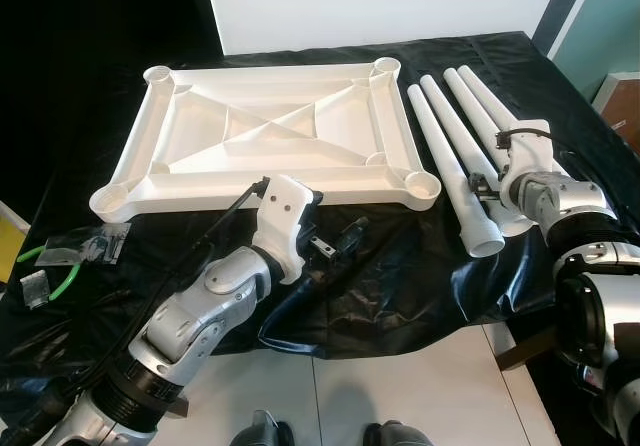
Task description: Building children table
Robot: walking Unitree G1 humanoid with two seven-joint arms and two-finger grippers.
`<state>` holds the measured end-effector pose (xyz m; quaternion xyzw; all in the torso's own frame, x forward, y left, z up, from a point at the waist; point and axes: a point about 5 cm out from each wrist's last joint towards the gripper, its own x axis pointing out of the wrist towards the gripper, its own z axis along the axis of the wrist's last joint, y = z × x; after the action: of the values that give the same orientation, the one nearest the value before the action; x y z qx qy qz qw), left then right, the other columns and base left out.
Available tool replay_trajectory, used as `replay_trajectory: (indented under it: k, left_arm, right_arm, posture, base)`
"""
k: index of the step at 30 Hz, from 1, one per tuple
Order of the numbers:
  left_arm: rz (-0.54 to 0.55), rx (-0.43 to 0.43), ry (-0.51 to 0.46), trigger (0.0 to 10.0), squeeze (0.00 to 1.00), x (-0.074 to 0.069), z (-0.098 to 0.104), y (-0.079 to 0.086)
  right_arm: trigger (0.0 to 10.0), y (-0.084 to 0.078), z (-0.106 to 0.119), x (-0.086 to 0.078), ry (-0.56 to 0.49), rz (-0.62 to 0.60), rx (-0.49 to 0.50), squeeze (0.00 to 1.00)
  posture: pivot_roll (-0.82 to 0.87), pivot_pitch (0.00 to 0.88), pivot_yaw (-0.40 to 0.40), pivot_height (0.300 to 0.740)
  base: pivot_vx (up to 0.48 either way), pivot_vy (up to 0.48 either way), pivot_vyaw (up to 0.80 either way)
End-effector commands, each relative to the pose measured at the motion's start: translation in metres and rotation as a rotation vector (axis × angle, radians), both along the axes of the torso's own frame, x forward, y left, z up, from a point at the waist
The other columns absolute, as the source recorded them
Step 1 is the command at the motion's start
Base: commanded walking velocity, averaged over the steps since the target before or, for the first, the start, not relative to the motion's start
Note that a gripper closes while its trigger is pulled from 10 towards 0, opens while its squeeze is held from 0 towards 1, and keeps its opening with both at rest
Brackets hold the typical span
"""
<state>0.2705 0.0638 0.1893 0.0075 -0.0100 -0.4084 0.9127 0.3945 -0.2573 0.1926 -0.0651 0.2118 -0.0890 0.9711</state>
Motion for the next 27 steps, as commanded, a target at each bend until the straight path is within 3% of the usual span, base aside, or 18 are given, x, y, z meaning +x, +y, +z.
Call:
replay_trajectory:
  k: [1, 9, 10, 12, 13, 15, 16, 17, 21, 22, 24, 25, 26, 27]
  left_arm:
    - [-0.221, 0.016, 0.004, 10.0, 0.00, -0.011, 0.000, -0.006]
    - [-0.224, 0.021, 0.001, 10.0, 0.00, -0.010, 0.001, -0.006]
    - [-0.223, 0.023, -0.001, 10.0, 0.00, -0.009, 0.001, -0.006]
    - [-0.222, 0.024, -0.001, 10.0, 0.00, -0.009, 0.001, -0.005]
    - [-0.220, 0.024, -0.001, 10.0, 0.00, -0.008, 0.001, -0.005]
    - [-0.220, 0.024, -0.001, 10.0, 0.00, -0.008, 0.001, -0.005]
    - [-0.218, 0.023, -0.003, 10.0, 0.00, -0.007, 0.002, -0.005]
    - [-0.215, 0.022, -0.004, 10.0, 0.00, -0.007, 0.002, -0.005]
    - [-0.209, 0.022, -0.003, 10.0, 0.00, -0.006, 0.002, -0.005]
    - [-0.206, 0.020, -0.004, 10.0, 0.00, -0.006, 0.002, -0.005]
    - [-0.206, 0.020, -0.004, 10.0, 0.00, -0.006, 0.002, -0.005]
    - [-0.202, 0.019, -0.005, 10.0, 0.00, -0.006, 0.002, -0.005]
    - [-0.202, 0.019, -0.005, 10.0, 0.00, -0.006, 0.002, -0.005]
    - [-0.198, 0.016, -0.006, 10.0, 0.00, -0.005, 0.002, -0.005]
  right_arm:
    - [10.0, -0.002, -0.008, -0.003, 0.035, -0.016, 0.027, 0.00]
    - [10.0, 0.007, -0.028, -0.008, 0.160, 0.049, 0.089, 0.00]
    - [7.9, 0.010, -0.027, -0.006, 0.154, 0.077, 0.064, 0.00]
    - [8.0, 0.012, -0.026, -0.005, 0.152, 0.094, 0.057, 0.00]
    - [6.9, 0.014, -0.024, -0.004, 0.154, 0.120, 0.046, 0.00]
    - [6.9, 0.014, -0.024, -0.004, 0.154, 0.120, 0.046, 0.00]
    - [4.9, 0.017, -0.022, -0.003, 0.159, 0.139, 0.046, 0.00]
    - [10.0, 0.019, -0.022, -0.002, 0.175, 0.149, 0.055, 0.00]
    - [10.0, 0.024, -0.022, -0.002, 0.196, 0.169, 0.066, 0.00]
    - [8.2, 0.025, -0.023, -0.002, 0.204, 0.164, 0.084, 0.00]
    - [8.2, 0.025, -0.023, -0.002, 0.204, 0.164, 0.084, 0.00]
    - [6.1, 0.024, -0.023, -0.003, 0.218, 0.158, 0.105, 0.00]
    - [6.1, 0.024, -0.023, -0.003, 0.218, 0.158, 0.105, 0.00]
    - [2.5, 0.025, -0.023, -0.003, 0.233, 0.147, 0.153, 0.00]
  posture:
    - [-0.04, 0.112, 0.030, 0.740]
    - [-0.04, 0.113, 0.036, 0.740]
    - [-0.04, 0.113, 0.036, 0.740]
    - [-0.04, 0.112, 0.034, 0.740]
    - [-0.04, 0.110, 0.031, 0.740]
    - [-0.04, 0.110, 0.031, 0.740]
    - [-0.04, 0.110, 0.029, 0.740]
    - [-0.04, 0.109, 0.025, 0.740]
    - [-0.04, 0.107, 0.019, 0.740]
    - [-0.04, 0.105, 0.013, 0.740]
    - [-0.04, 0.105, 0.013, 0.740]
    - [-0.04, 0.102, 0.007, 0.740]
    - [-0.04, 0.102, 0.007, 0.740]
    - [-0.04, 0.095, 0.001, 0.740]
  base:
    - [0.000, 0.000, 0.00]
    - [0.000, 0.000, 0.00]
    - [0.000, 0.000, 0.00]
    - [0.000, 0.000, 0.00]
    - [0.000, 0.000, 0.00]
    - [0.000, 0.000, 0.00]
    - [0.000, 0.000, 0.00]
    - [0.000, 0.000, 0.00]
    - [0.000, 0.000, 0.00]
    - [0.000, 0.000, 0.00]
    - [0.000, 0.000, 0.00]
    - [0.000, 0.000, 0.00]
    - [0.000, 0.000, 0.00]
    - [0.000, 0.000, 0.00]
